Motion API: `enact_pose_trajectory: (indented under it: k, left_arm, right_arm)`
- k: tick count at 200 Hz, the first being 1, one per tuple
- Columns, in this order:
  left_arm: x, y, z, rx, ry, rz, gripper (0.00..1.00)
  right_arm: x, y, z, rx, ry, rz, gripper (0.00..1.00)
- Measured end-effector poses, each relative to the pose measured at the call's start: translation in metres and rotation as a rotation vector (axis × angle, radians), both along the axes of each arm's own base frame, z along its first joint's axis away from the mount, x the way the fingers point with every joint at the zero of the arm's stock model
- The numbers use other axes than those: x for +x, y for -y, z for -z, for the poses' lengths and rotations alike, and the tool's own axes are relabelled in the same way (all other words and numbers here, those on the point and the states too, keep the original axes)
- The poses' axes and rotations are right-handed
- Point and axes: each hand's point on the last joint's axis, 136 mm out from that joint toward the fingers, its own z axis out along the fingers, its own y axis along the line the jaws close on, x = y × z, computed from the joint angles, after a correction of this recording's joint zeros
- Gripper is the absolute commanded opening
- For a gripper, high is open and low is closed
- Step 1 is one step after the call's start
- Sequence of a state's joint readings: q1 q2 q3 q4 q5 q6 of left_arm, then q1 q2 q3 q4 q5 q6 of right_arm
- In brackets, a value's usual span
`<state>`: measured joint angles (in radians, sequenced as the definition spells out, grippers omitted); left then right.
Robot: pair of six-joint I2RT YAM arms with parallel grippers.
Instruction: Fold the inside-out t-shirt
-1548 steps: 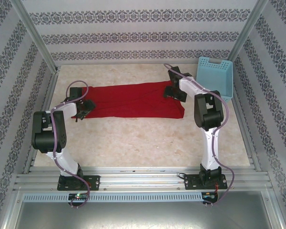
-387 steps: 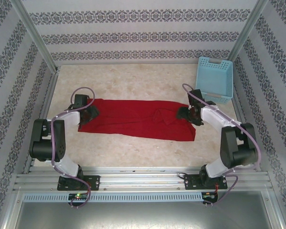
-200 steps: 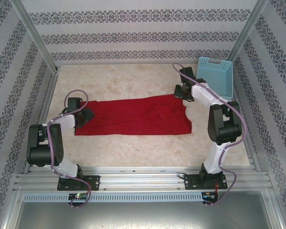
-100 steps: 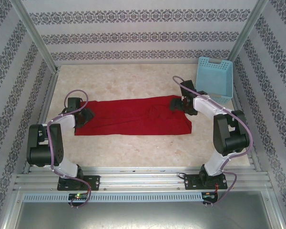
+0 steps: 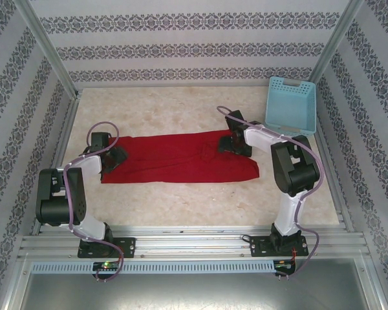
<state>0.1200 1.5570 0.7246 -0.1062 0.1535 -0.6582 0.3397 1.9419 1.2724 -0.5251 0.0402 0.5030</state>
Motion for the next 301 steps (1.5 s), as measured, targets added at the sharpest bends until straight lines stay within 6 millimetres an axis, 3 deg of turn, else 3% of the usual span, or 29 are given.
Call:
enact_pose_trajectory:
  k: [33,72,99,135,178,209,231,255,301]
  left_arm:
    - [-0.003,0.000,0.000,0.002,0.009,0.000,0.63]
    - [-0.009,0.000,0.000,0.005,0.011,-0.002,0.63]
    - [-0.012,0.001,0.000,0.005,0.013,-0.003,0.63]
    - [-0.022,0.008,-0.001,-0.004,0.018,0.013,0.62]
    - [-0.044,0.055,-0.004,-0.022,0.005,0.125,0.63]
    - [-0.057,0.066,-0.019,-0.023,0.013,0.151,0.65]
    - [-0.062,0.060,-0.035,0.008,0.036,0.133,0.66]
    - [-0.059,0.056,-0.042,0.026,0.050,0.121,0.65]
    - [-0.059,0.068,-0.021,-0.032,0.013,0.158,0.60]
  right_arm:
    - [0.004,-0.014,0.003,-0.010,0.005,0.003,0.64]
    - [0.006,-0.026,0.003,0.009,0.022,0.003,0.22]
    - [0.007,-0.027,-0.001,0.016,0.048,0.008,0.00]
    - [-0.012,-0.002,-0.013,-0.052,0.044,0.006,0.00]
    - [-0.016,0.031,-0.061,-0.222,0.114,-0.030,0.00]
    - [-0.013,0.044,-0.096,-0.401,0.152,-0.111,0.00]
    - [-0.009,0.028,-0.127,-0.518,0.193,-0.218,0.00]
    - [-0.003,-0.010,-0.152,-0.599,0.238,-0.337,0.00]
    - [-0.008,-0.101,-0.151,-0.610,0.239,-0.529,0.00]
